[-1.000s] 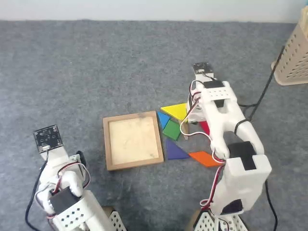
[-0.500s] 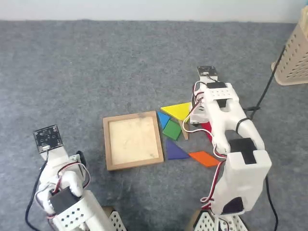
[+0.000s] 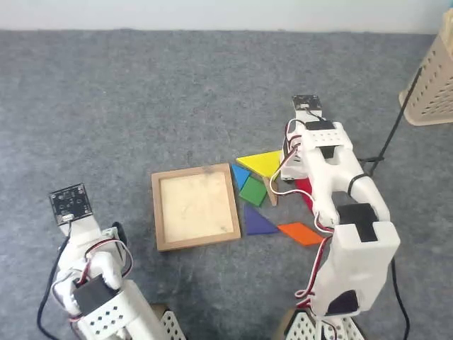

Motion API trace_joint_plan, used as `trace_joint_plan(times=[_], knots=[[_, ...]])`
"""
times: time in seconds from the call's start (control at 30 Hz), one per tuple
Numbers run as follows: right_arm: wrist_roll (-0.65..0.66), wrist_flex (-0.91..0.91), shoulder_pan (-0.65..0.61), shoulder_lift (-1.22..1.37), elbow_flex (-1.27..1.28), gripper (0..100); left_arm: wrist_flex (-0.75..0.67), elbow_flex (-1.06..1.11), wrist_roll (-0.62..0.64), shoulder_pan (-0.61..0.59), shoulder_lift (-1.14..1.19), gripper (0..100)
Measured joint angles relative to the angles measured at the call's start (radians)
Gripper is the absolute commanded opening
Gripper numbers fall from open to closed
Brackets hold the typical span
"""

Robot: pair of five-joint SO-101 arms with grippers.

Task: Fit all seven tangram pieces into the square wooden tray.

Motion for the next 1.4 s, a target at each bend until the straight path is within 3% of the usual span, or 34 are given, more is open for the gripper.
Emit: trace_joint_plan(times=[0.3,0.67,0.97,1.1,1.4], knots=[[0.000,0.002,0.005,-0.009,0.008,17.1,0.000,0.000,0.000,0.000,0.000,23],[0.000,-0.092,0.003,-0.267,0.270,17.3,0.000,0.000,0.000,0.000,0.000,23],[-0.041,-0.077,0.029,-0.407,0.288,20.5,0.000,0.000,0.000,0.000,0.000,23],[-0.112,-0.057,-0.014,-0.373,0.183,29.2,0.000,0.000,0.000,0.000,0.000,23],[-0.203,-0.035,-0.038,-0.044,-0.018,29.4,0.000,0.000,0.000,0.000,0.000,23]])
